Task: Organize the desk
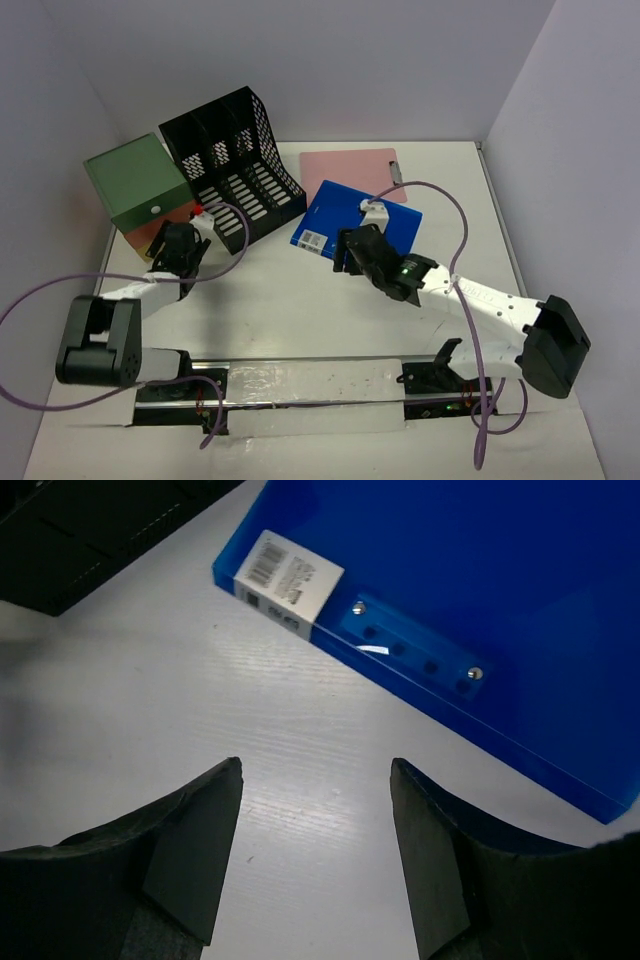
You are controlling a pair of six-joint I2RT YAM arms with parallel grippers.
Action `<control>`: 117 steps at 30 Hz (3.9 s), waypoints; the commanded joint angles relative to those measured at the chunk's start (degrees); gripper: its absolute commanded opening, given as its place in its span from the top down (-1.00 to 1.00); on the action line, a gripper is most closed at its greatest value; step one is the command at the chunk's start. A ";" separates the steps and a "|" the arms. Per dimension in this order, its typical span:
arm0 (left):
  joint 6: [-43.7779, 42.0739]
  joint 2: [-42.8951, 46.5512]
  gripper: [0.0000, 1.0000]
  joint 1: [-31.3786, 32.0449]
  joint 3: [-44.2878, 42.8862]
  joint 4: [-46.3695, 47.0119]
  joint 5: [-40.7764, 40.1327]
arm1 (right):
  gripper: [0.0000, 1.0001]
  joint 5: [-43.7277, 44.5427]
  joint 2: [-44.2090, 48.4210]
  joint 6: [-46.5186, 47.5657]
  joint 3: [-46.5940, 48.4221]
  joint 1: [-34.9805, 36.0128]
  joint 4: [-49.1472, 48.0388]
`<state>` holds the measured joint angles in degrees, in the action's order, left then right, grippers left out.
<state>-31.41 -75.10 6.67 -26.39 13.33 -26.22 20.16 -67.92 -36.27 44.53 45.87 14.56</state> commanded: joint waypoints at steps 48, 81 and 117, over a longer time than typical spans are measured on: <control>10.47 17.69 -0.58 -0.26 -5.57 -22.52 15.56 | 0.28 -53.01 -6.89 -15.59 -33.99 -50.00 -43.33; -15.11 21.99 -0.64 13.05 -37.08 -55.32 32.56 | 1.00 -51.71 7.99 -19.10 -31.61 -49.47 -36.17; -15.75 -40.57 -0.68 51.78 -50.62 -1.02 16.29 | 1.00 -62.08 13.51 -19.84 -23.53 -49.47 -28.77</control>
<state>-51.52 -115.30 58.39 -72.44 10.75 -8.84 -39.71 -55.81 -57.46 18.37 -3.75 -14.59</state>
